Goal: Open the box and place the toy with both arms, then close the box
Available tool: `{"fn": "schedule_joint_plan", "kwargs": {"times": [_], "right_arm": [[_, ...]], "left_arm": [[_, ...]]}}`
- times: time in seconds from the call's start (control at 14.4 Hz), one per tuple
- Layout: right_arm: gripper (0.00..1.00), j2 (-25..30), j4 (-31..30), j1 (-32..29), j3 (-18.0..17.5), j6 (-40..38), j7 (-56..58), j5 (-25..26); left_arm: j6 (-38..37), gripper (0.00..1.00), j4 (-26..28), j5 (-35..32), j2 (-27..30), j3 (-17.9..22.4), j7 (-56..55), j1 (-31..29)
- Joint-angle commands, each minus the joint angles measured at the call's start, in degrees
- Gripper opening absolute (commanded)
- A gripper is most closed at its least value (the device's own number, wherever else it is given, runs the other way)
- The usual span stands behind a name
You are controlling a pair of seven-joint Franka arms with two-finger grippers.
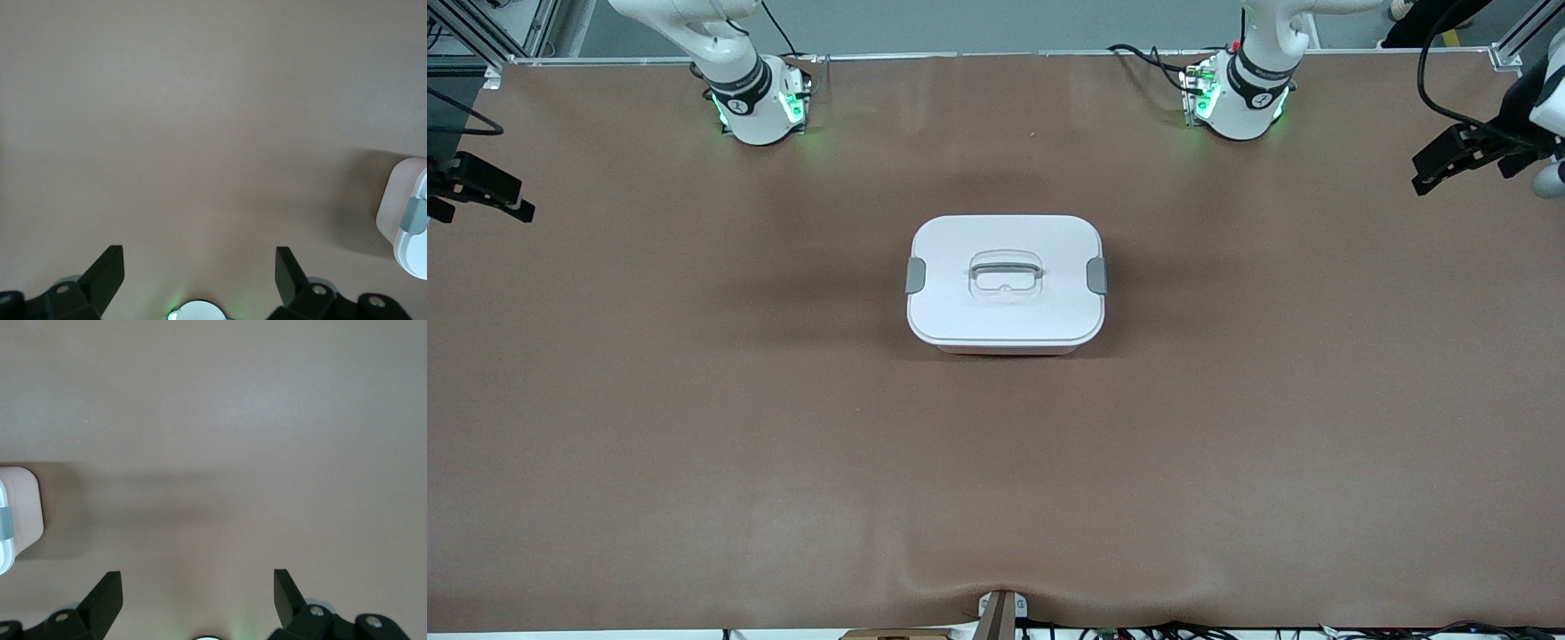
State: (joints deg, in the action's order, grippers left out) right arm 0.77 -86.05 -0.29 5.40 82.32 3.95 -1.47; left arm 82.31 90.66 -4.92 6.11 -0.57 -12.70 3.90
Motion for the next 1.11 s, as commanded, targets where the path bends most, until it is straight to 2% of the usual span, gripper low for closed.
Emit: {"fn": "schedule_joint_plan", "kwargs": {"times": [0.0,0.35,0.56,1.04], "right_arm": [[1.00,-0.06,0.89,-1.11,-0.56,-0.85,0.62,-0.11],[1.00,-0.06,0.89,-1.11,-0.56,-1.46,0.62,-0.11],[1.00,0.02,0.89,-1.11,-0.56,-1.55,0.53,-0.11],[1.00,0.02,1.15,-1.02,-0.65,-1.55,0.62,-0.02]], "left_arm": [[0.13,1.00,1.19,0.96,1.45,-0.31,1.53,-1.08],[0.13,1.00,0.57,2.89,1.36,-0.57,1.89,-0.82],[0.13,1.00,-0.39,2.90,0.66,-0.49,6.88,-0.65],[-0.04,1.00,-1.98,2.98,-0.22,-0.57,6.90,-0.12]]}}
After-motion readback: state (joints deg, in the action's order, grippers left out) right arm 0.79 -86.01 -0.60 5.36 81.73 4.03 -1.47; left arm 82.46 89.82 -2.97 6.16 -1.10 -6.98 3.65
